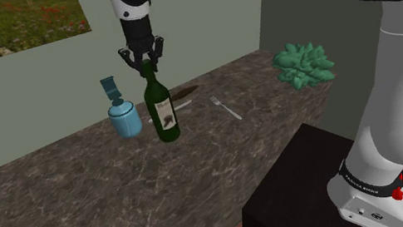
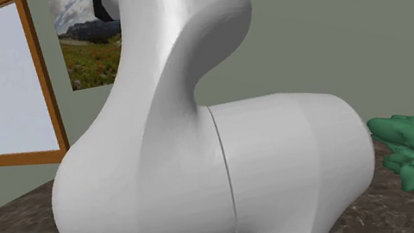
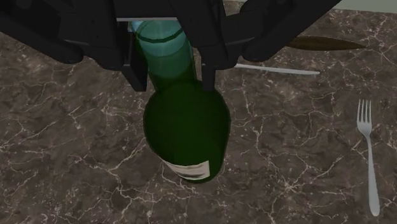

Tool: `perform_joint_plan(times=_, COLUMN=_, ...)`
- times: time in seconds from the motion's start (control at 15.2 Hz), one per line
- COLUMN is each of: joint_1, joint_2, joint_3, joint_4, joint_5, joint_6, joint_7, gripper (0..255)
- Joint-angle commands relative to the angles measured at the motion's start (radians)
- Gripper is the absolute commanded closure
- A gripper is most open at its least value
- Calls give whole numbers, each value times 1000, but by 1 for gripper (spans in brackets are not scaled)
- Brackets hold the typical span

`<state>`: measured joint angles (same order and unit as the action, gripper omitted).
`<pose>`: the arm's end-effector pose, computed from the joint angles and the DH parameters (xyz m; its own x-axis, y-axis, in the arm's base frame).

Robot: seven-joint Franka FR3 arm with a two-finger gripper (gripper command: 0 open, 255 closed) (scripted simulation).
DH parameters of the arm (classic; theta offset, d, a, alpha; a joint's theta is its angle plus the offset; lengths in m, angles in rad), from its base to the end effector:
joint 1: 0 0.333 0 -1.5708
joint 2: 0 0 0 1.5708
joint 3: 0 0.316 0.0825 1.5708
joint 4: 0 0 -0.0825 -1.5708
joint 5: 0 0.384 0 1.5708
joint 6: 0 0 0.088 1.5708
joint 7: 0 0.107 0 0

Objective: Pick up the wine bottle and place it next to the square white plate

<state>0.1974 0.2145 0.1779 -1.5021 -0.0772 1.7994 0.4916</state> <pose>0.5977 0.2169 0.5526 0.9898 -0.1073 0.0940 -0.1072 -0.9942 -0.0064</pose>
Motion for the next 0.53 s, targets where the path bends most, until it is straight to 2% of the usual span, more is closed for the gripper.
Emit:
perform_joint_plan(times=0.0, joint_1=27, joint_2=-10, joint_3=17, joint_4=-10, joint_5=-6, joint_6=-2, joint_7=46, gripper=255)
perform_joint_plan(times=0.46, joint_1=126, joint_2=4, joint_3=75, joint_4=9, joint_5=-34, joint_6=-17, joint_7=205, gripper=255)
